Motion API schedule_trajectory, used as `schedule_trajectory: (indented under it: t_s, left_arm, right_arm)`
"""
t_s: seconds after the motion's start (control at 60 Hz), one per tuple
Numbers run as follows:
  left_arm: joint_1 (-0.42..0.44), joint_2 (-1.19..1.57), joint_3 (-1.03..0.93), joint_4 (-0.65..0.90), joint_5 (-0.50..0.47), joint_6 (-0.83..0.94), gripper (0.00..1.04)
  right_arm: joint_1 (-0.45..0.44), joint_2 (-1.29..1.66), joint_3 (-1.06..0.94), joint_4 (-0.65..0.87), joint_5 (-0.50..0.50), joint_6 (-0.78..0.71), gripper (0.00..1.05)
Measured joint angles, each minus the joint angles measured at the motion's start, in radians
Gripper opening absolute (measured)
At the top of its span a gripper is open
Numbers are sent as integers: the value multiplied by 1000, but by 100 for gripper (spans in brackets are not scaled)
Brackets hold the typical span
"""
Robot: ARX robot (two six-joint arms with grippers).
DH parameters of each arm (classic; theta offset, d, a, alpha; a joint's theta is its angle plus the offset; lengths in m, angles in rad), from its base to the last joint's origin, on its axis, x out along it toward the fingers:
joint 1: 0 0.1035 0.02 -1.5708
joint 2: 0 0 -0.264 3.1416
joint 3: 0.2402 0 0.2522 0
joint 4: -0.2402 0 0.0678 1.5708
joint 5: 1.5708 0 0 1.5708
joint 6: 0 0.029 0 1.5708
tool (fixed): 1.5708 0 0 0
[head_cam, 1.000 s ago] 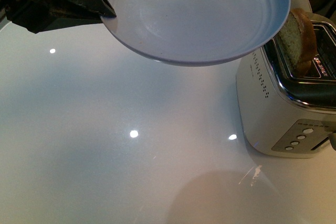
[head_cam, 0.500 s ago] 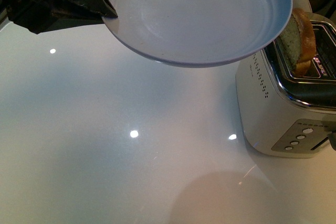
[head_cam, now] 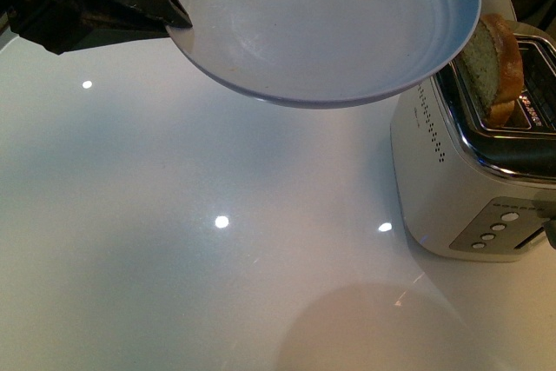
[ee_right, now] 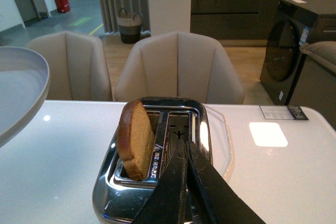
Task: Left arm holds plate, right arm toasts bread
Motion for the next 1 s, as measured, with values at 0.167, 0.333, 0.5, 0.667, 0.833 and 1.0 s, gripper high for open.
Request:
schedule_trajectory:
  t_s: [0.167, 0.333, 0.5, 0.667, 0.833, 1.0]
  left_arm:
    - [0, 0, 0, 0, 0, 0, 3]
    - [0, 0, 0, 0, 0, 0, 3]
    - [0, 0, 0, 0, 0, 0, 3]
    - [0, 0, 0, 0, 0, 0, 3]
    - [0, 0, 0, 0, 0, 0, 3]
    - [0, 0, 0, 0, -1, 0, 3]
  right_arm:
    - [0, -81, 0, -79, 0, 0, 2]
    - [0, -147, 0, -142, 0, 0, 2]
    - [0, -215, 0, -210, 0, 0, 2]
    - [0, -274, 0, -269, 0, 0, 2]
    - [0, -332, 0, -331, 1, 0, 2]
    - [0, -468, 0, -468, 0, 0, 2]
